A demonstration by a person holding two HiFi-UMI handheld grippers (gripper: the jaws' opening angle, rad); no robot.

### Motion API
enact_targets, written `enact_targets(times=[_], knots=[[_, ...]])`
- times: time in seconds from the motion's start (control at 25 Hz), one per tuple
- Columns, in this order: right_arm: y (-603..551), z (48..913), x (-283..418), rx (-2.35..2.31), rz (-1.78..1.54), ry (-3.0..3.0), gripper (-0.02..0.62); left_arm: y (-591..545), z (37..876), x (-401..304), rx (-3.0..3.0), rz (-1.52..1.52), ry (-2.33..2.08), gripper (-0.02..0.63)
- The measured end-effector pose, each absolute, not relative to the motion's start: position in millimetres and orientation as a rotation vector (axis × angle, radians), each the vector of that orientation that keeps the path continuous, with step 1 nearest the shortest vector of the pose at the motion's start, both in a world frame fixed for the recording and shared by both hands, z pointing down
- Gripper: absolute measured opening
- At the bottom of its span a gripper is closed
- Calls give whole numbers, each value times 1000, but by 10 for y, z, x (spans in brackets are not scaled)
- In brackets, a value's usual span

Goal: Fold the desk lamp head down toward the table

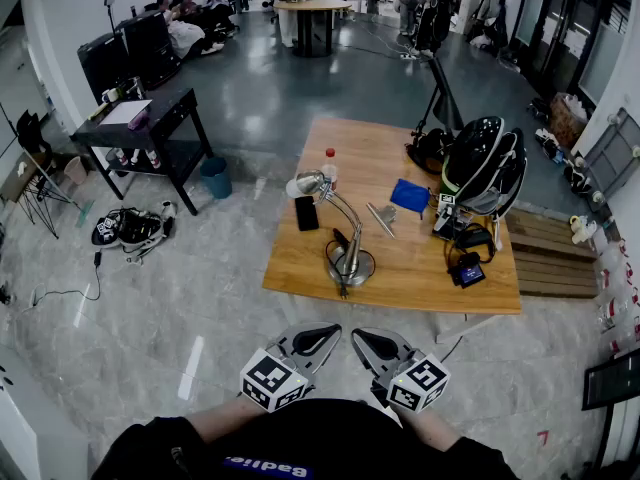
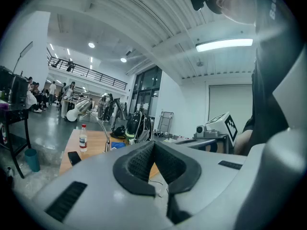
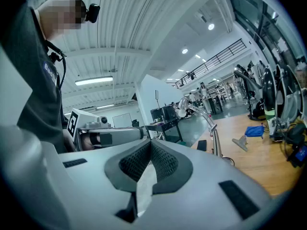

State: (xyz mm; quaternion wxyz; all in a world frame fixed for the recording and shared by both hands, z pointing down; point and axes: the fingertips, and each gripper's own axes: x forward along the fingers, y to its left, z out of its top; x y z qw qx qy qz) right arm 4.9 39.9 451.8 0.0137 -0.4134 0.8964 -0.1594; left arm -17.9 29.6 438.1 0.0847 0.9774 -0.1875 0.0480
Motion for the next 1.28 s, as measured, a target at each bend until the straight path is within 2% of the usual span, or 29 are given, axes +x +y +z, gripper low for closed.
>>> enact_targets(times=[0.64, 1.28], knots=[[341, 4452, 68, -1284, -461, 2788, 6, 259, 4357, -152, 2958, 178, -595, 9], [366, 4519, 574, -1199, -458, 2821, 6, 287, 4273, 274, 3040, 253, -803, 9]])
